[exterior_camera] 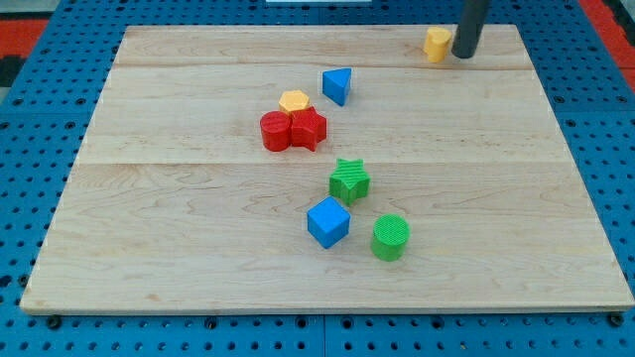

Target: Push the blue triangle towards the top center

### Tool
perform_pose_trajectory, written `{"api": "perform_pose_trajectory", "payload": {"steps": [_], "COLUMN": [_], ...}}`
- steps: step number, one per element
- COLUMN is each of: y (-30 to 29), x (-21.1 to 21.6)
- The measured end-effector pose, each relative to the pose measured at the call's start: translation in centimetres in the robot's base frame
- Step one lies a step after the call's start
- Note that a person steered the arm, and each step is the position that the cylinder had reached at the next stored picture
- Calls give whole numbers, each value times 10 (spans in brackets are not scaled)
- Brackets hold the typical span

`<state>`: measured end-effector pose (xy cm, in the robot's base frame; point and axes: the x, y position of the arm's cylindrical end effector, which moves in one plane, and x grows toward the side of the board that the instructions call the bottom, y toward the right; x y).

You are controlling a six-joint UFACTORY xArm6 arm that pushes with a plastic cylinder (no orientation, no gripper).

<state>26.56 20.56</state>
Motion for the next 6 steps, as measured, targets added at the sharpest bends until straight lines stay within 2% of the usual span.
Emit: {"api": "perform_pose_trajectory", "payload": {"steps": [1, 2, 3, 4, 5, 6], "y": [-26, -38, -55, -97, -179, -187], "x": [4, -34, 5, 74, 52, 39]}}
